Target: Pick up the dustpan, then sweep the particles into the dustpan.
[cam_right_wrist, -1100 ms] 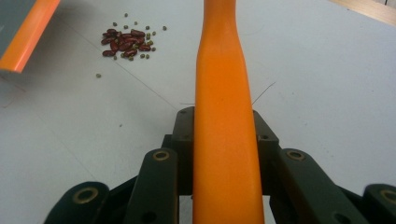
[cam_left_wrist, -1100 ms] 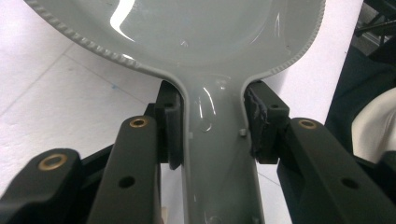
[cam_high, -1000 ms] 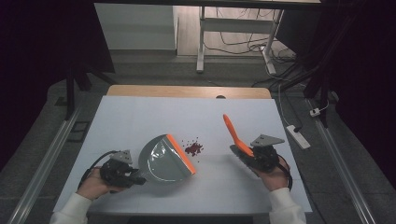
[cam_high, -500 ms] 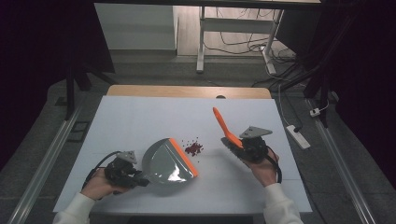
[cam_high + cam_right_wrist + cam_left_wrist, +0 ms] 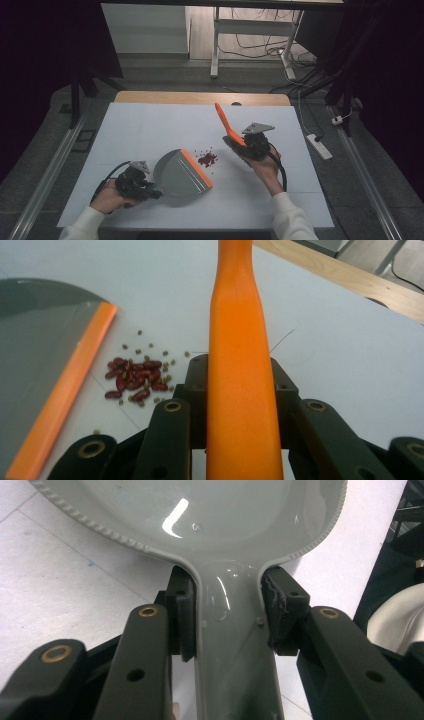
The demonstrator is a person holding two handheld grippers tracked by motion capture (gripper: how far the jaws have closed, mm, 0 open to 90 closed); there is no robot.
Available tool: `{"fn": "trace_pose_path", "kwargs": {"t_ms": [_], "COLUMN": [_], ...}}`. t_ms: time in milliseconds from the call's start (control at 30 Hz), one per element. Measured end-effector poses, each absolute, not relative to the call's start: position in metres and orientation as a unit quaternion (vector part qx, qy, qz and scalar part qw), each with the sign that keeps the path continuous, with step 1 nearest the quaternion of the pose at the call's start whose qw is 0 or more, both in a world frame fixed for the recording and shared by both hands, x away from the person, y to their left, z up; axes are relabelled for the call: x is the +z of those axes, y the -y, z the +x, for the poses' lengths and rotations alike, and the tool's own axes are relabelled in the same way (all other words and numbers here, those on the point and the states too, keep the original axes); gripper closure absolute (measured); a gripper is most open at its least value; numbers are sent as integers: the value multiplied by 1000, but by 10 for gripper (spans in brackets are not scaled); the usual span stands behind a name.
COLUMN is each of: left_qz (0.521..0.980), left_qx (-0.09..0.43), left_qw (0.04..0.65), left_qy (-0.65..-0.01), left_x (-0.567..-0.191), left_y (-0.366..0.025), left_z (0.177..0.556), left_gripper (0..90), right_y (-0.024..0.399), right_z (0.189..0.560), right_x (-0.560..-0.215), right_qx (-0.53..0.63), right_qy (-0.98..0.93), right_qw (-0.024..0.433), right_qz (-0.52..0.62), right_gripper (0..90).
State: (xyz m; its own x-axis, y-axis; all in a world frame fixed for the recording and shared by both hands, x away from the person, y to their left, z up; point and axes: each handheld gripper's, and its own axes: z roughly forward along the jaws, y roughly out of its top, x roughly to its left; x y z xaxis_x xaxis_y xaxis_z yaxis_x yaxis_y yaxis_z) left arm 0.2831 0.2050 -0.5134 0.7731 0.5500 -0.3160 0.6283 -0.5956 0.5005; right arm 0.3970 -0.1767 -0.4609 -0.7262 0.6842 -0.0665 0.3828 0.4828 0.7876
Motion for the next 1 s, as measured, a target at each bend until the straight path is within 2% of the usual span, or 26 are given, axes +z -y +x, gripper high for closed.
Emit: {"fn": "trace_pose_path", "kwargs": {"t_ms": [1000], "left_qz": [884], "left_qx": [-82], "left_qw": [308], "left_qy": [-343], "left_x": [-515], "left_y": [-208], "left_z": [290], "left_gripper": [612], "right_y": [145], "right_z": [422], "right_x": [-488], "right_qx": [377], "right_qy": [-851], "right_qw": [182], "right_qz": [317], "right_gripper": [704]}}
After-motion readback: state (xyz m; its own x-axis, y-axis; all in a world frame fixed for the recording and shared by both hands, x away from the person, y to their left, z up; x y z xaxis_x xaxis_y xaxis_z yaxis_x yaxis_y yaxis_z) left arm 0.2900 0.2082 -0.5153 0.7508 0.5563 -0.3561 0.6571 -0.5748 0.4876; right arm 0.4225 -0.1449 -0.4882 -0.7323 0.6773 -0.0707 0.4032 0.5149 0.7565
